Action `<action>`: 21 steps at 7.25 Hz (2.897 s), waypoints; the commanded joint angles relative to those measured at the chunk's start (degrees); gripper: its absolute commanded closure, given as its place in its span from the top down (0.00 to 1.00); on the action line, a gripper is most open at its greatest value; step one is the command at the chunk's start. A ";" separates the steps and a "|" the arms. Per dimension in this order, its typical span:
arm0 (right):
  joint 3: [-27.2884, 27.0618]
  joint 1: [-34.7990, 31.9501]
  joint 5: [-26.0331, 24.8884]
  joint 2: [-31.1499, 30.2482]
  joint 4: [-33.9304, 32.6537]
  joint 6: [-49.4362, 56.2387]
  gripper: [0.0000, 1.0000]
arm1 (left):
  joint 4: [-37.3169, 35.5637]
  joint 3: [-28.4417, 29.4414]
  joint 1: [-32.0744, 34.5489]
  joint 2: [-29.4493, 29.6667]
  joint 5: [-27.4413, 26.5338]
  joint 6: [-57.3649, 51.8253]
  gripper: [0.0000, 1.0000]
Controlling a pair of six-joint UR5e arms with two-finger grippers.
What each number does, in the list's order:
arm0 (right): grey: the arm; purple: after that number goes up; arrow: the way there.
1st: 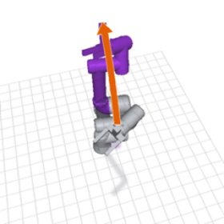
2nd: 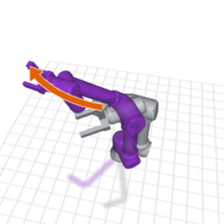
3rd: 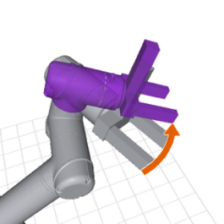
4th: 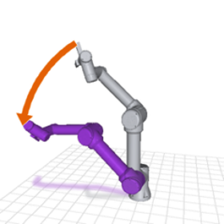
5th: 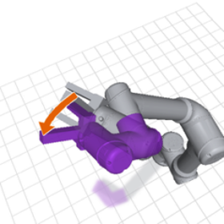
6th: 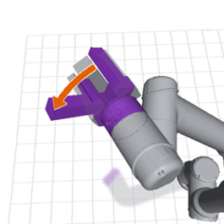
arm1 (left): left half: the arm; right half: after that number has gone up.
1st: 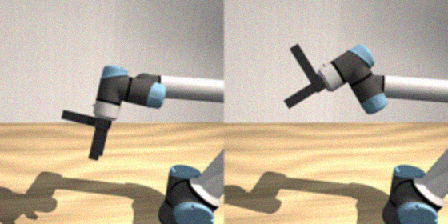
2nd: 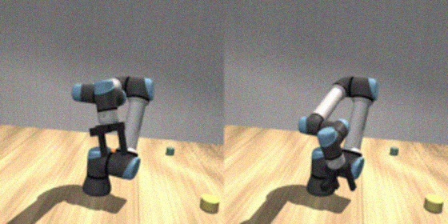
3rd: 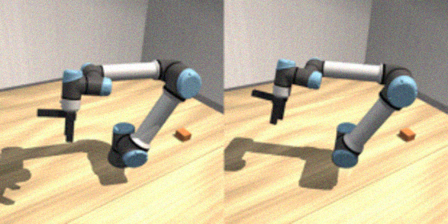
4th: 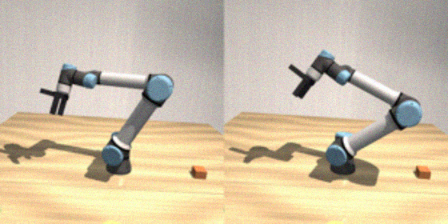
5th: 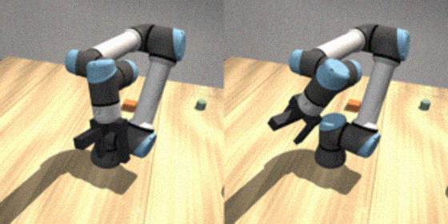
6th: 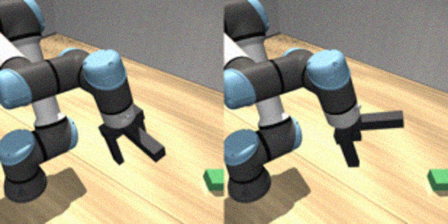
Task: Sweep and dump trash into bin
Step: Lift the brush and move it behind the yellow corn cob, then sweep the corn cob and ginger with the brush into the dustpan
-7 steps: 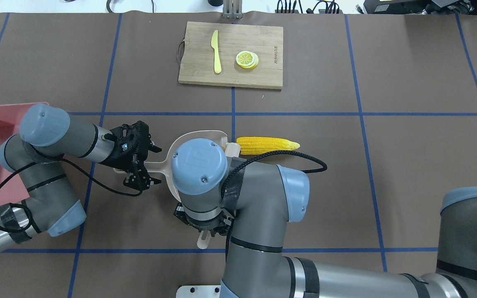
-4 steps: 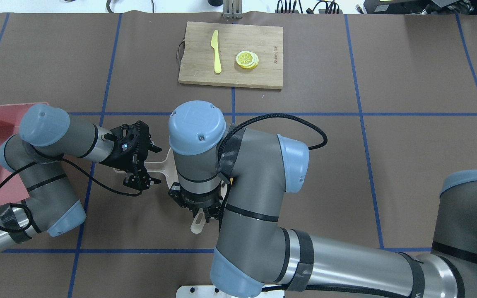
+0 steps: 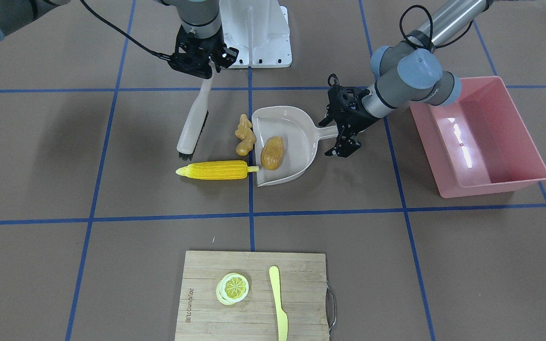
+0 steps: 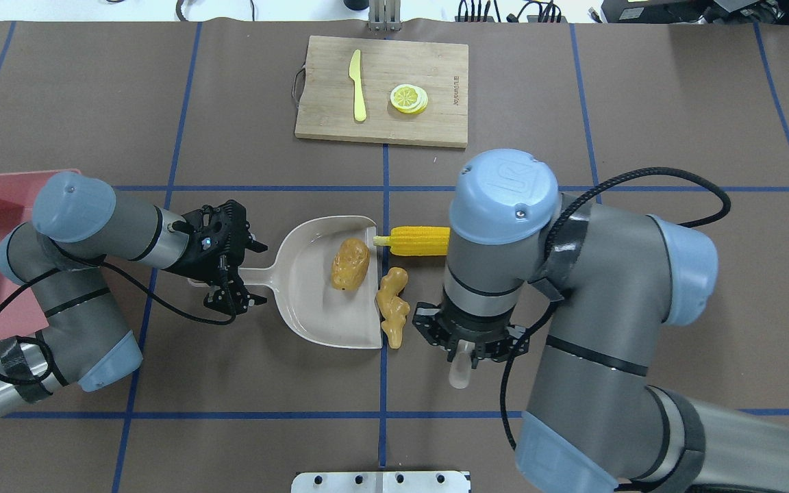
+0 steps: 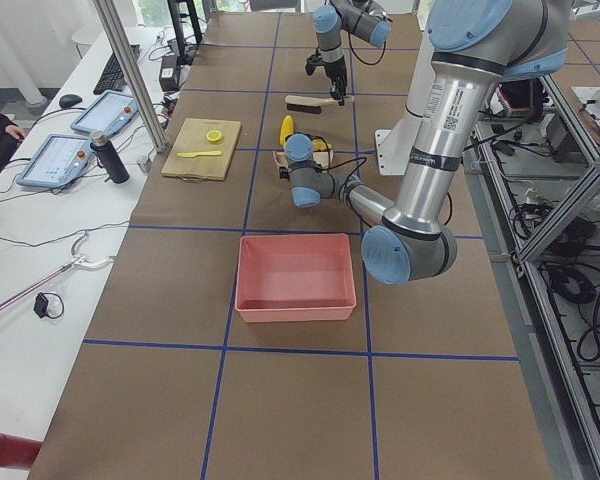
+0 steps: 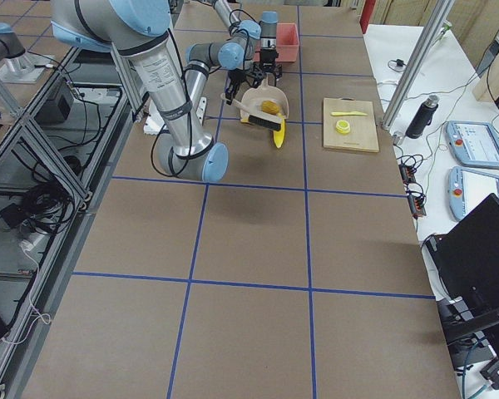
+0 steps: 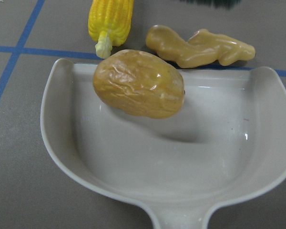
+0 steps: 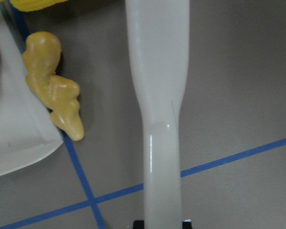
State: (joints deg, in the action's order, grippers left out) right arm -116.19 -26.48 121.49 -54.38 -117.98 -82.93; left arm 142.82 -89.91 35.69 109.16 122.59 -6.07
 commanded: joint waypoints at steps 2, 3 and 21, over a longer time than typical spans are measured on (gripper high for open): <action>0.16 -1.82 -2.21 -8.09 1.07 11.89 0.00 | 0.00 0.00 0.00 0.00 0.02 0.00 0.93; 2.87 -1.90 -3.44 -8.02 3.61 13.22 0.00 | 0.00 0.09 0.00 0.00 -0.06 0.00 0.93; 23.20 -0.74 -3.01 16.87 4.79 8.90 0.00 | 0.09 0.26 0.00 0.00 -0.77 0.00 0.93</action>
State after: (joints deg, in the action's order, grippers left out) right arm -92.23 -25.53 118.72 -35.91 -111.59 -75.96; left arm 142.91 -89.65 35.68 109.16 121.82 -6.07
